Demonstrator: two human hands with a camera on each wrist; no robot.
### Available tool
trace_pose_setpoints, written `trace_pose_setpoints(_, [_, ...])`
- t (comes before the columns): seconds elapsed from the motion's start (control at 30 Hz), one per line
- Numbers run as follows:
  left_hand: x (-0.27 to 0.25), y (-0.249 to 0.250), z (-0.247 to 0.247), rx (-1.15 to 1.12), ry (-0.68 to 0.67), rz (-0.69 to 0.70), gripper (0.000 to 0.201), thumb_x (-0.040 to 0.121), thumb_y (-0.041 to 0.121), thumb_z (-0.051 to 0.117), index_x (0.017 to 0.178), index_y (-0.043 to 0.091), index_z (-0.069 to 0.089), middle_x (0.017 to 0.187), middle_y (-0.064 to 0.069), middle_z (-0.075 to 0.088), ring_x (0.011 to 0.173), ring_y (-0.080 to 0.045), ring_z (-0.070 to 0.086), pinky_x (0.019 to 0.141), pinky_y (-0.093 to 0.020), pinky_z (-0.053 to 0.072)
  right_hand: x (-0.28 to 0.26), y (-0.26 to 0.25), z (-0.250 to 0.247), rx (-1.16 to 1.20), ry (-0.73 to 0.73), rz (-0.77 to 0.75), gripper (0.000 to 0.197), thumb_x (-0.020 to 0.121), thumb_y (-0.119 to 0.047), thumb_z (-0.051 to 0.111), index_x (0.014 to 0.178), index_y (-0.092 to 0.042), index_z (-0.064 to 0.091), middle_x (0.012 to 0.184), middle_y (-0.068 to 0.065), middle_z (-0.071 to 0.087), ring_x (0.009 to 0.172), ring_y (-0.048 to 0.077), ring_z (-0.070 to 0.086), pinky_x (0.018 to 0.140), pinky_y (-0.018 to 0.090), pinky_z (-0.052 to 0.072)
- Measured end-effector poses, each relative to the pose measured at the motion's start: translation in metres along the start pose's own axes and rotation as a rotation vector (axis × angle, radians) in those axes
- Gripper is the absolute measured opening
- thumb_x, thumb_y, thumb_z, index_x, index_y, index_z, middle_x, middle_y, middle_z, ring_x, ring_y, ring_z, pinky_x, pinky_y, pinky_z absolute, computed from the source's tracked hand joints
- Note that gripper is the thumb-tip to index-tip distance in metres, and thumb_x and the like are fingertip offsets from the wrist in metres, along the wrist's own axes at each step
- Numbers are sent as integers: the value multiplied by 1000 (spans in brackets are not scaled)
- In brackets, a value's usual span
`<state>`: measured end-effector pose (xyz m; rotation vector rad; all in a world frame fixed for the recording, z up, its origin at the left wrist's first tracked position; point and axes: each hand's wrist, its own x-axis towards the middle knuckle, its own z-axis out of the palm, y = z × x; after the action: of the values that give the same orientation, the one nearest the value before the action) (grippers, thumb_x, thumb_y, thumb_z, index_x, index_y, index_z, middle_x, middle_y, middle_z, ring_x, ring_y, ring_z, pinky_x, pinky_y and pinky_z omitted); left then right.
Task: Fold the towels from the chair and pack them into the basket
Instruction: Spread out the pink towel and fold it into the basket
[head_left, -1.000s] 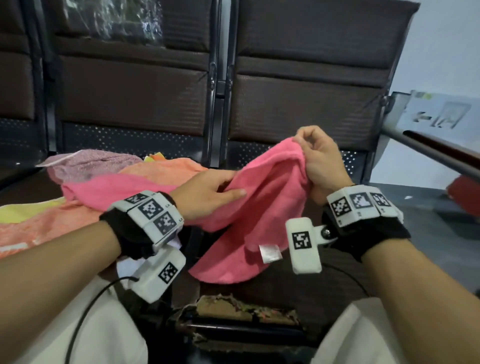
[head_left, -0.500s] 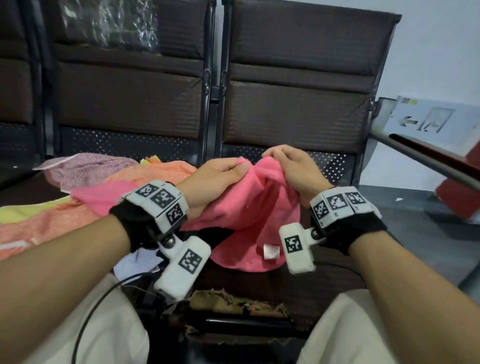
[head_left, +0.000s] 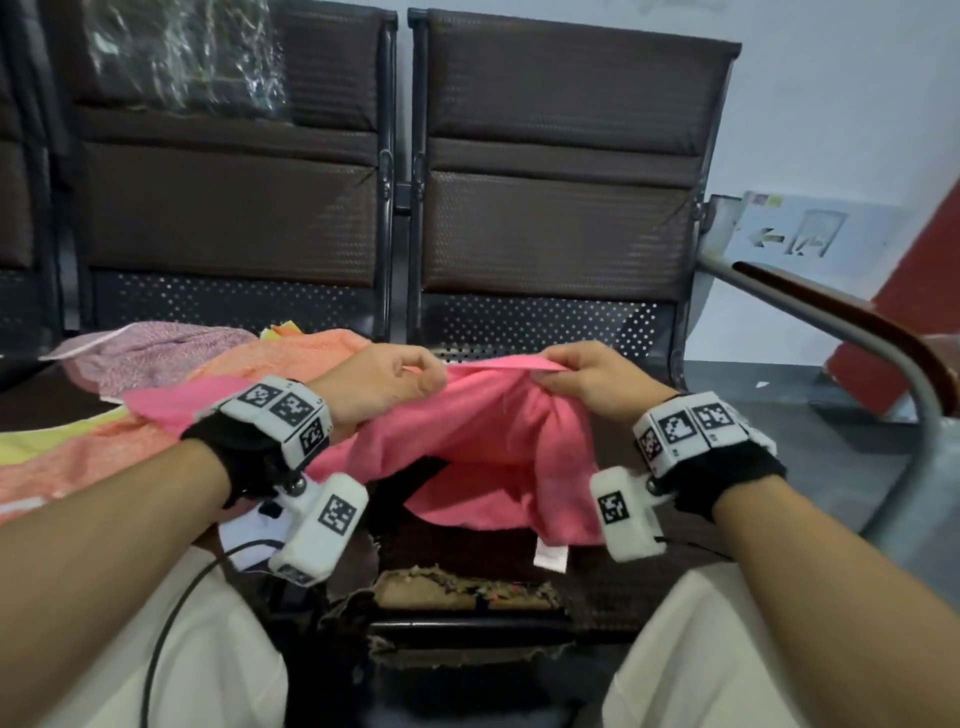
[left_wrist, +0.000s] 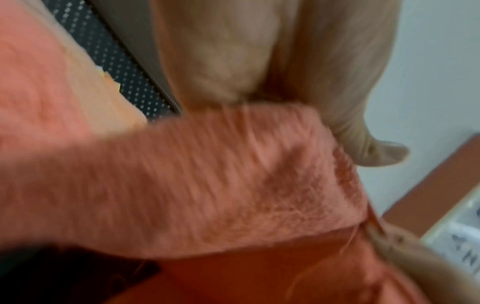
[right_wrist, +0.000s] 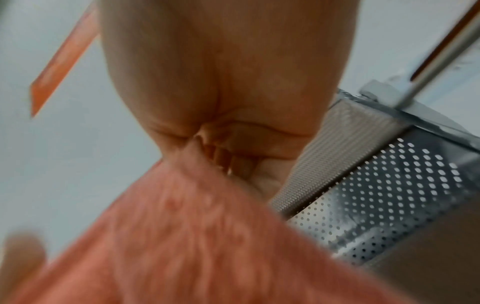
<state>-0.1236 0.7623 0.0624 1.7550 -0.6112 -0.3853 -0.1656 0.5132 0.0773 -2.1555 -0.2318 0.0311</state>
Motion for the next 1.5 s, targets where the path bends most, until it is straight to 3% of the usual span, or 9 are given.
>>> trace_pose_setpoints(0.1, [6, -10, 0, 529, -71, -1, 37, 72, 48, 71, 95, 20, 64, 86, 15, 65, 76, 1, 59, 70, -13, 45, 4, -4, -4, 419, 217, 12, 19, 96, -3, 47, 86, -3, 62, 66, 2, 65, 61, 10, 59, 68, 24, 49])
trace_pose_setpoints(0.17, [7, -17, 0, 718, -85, -21, 29, 82, 43, 66, 71, 21, 50, 67, 13, 46, 54, 5, 41, 54, -11, 32, 5, -9, -6, 583, 338, 14, 23, 98, -4, 43, 84, -5, 62, 64, -1, 67, 59, 9, 61, 68, 23, 50])
trace_pose_setpoints(0.37, [7, -29, -7, 820, -75, -149, 35, 97, 30, 47, 65, 15, 46, 78, 0, 57, 58, -12, 43, 62, -29, 37, 4, -12, -19, 846, 591, 39, 21, 98, -20, 49, 90, -11, 66, 84, 5, 68, 77, 15, 64, 85, 32, 52])
trace_pose_setpoints(0.5, [9, -8, 11, 654, 71, 138, 29, 98, 23, 45, 75, 10, 57, 71, 3, 55, 67, -4, 51, 69, -25, 41, 8, -3, -14, 778, 642, 100, 18, 95, -11, 54, 80, -10, 65, 70, 2, 67, 65, 11, 62, 68, 25, 52])
trace_pose_setpoints(0.83, [22, -17, 32, 159, 185, 1, 27, 98, 19, 47, 98, -4, 60, 66, -1, 59, 51, -7, 55, 43, -20, 45, 17, 46, -2, 25, 356, 314, 38, 79, -2, 70, 114, -5, 56, 94, 7, 62, 85, 21, 61, 77, 36, 53])
trace_pose_setpoints(0.93, [25, -30, 31, 198, 99, -120, 18, 96, 11, 49, 99, -5, 57, 78, -16, 58, 65, -21, 58, 57, -34, 54, 10, 55, 3, -252, 201, 327, 38, 76, -17, 77, 103, -17, 50, 84, -1, 62, 70, 16, 61, 69, 35, 53])
trace_pose_setpoints(1.2, [16, -43, 37, 487, -367, -334, 25, 93, 31, 54, 102, 9, 61, 87, -5, 67, 71, -15, 62, 58, -17, 50, -3, 53, 26, -537, -441, 552, 50, 86, -57, 58, 59, -16, 66, 49, -3, 64, 44, 12, 61, 42, 18, 46])
trace_pose_setpoints(1.4, [10, -56, 47, 886, -547, -149, 43, 79, 47, 69, 98, 9, 60, 85, 3, 57, 74, -10, 50, 57, -13, 37, -1, 46, 58, -874, -467, 380, 39, 80, -52, 65, 90, -14, 68, 133, -3, 58, 93, 19, 62, 76, 26, 45])
trace_pose_setpoints(1.5, [8, -62, 55, 1026, -555, -59, 51, 72, 42, 77, 99, 12, 45, 90, -1, 52, 77, -16, 47, 61, -25, 37, 1, 37, 65, -951, -379, 355, 31, 79, -33, 65, 103, -13, 67, 131, 3, 58, 106, 27, 59, 88, 32, 51])
